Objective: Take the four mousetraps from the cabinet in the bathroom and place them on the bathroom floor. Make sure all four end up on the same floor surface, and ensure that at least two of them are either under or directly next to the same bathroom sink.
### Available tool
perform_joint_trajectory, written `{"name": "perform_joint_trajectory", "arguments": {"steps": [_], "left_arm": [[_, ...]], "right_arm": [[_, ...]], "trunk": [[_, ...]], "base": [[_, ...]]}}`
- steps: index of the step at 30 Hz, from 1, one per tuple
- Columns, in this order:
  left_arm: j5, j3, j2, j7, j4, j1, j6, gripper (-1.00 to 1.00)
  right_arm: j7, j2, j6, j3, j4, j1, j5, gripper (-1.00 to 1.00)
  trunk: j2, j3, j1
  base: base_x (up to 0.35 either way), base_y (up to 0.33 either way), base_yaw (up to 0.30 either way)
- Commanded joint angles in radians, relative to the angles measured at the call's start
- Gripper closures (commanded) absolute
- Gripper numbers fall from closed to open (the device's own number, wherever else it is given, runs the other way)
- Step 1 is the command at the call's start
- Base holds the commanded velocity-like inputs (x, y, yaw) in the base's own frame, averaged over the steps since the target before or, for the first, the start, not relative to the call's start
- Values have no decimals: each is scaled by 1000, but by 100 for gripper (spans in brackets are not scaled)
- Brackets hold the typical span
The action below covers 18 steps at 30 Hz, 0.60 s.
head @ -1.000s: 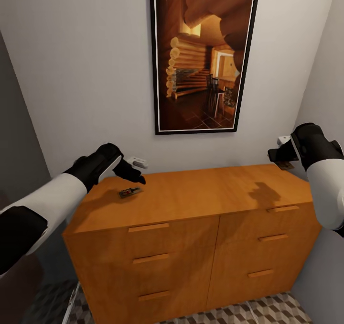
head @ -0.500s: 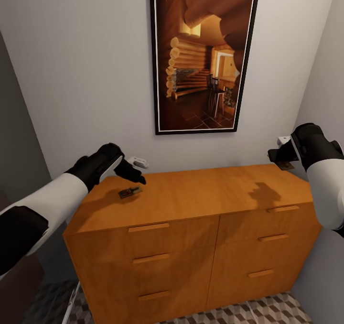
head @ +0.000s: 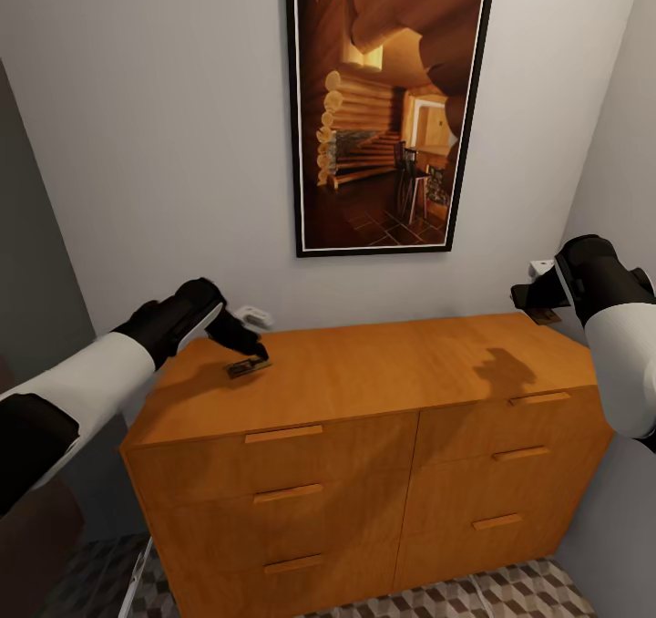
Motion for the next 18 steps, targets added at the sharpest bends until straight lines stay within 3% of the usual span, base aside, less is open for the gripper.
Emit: {"name": "perform_joint_trajectory", "arguments": {"steps": [1, 6, 18], "left_arm": [[3, -6, 6, -17, -2, -2, -1, -100], [-2, -8, 22, -72, -7, -2, -13, -100], [-4, -8, 26, -83, -17, -2, -15, -100]], "right_arm": [[9, 1, 3, -5, -1, -1, 9, 100], [8, 1, 3, -5, -1, -1, 9, 100], [8, 1, 3, -5, -1, -1, 9, 100]], "trunk": [[-1, -1, 0], [-1, -1, 0], [-1, -1, 0]], "base": [[0, 0, 0], [0, 0, 0], [0, 0, 0]]}}
